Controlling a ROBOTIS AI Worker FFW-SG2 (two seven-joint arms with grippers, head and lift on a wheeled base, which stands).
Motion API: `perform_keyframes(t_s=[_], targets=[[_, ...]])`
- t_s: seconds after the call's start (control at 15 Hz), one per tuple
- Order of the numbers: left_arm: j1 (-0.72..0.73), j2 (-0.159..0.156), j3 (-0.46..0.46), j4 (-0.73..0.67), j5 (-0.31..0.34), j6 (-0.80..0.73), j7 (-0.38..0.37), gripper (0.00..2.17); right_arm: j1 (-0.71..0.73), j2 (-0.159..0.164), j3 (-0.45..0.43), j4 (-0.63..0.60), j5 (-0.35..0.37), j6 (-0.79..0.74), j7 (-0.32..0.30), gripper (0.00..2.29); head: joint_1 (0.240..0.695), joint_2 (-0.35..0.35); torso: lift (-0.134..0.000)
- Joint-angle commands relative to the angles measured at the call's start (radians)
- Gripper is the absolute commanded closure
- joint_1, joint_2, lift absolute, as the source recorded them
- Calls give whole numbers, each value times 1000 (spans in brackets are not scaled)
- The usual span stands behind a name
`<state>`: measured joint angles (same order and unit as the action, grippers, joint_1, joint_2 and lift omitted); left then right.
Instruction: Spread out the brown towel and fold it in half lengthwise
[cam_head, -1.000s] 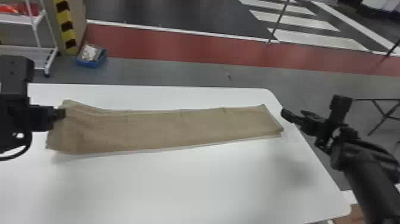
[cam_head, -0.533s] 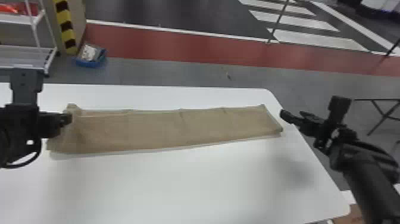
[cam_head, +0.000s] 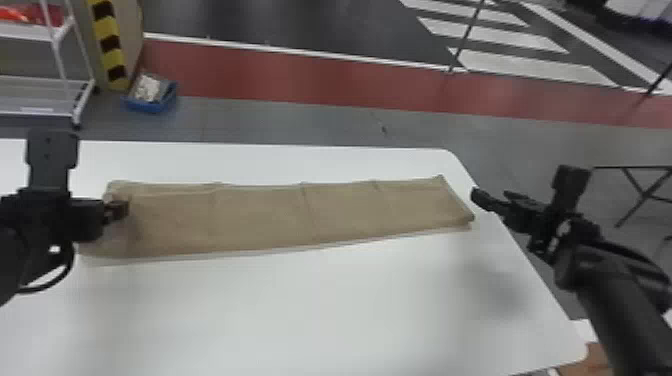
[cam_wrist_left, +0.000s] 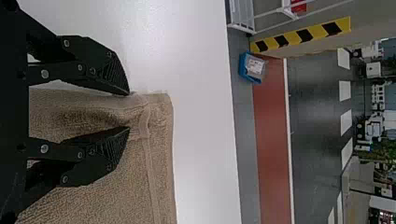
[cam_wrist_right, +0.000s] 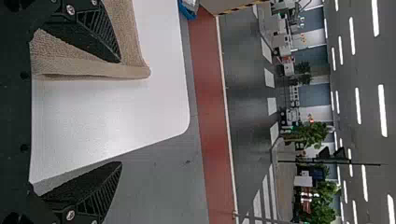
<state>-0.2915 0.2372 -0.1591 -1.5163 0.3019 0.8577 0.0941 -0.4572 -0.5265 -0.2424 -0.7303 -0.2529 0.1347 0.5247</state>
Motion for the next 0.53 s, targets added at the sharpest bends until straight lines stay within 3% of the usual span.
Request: perform_keyframes(t_s=[0.0, 0.07, 0.13, 0.27, 0.47], targets=[[-8, 1, -2, 28, -7, -21, -2, 741, -1, 0, 0, 0, 0, 0, 0, 113, 695, -279, -128], [-9, 1, -2, 30, -7, -21, -7, 785, -1, 0, 0, 0, 0, -3, 0, 113, 695, -278, -128], [-6, 1, -2, 24, -6, -21, -1, 1065, -1, 0, 0, 0, 0, -7, 0, 113, 695, -276, -128], [11, 2, -3, 4, -6, -21, 10, 1271, -3, 0, 0, 0, -2, -7, 0, 113, 695, -275, -128], [41, 10, 7, -108, 3, -15, 27, 1268, -5, 0, 0, 0, -2, -10, 0, 113, 695, -276, -128]])
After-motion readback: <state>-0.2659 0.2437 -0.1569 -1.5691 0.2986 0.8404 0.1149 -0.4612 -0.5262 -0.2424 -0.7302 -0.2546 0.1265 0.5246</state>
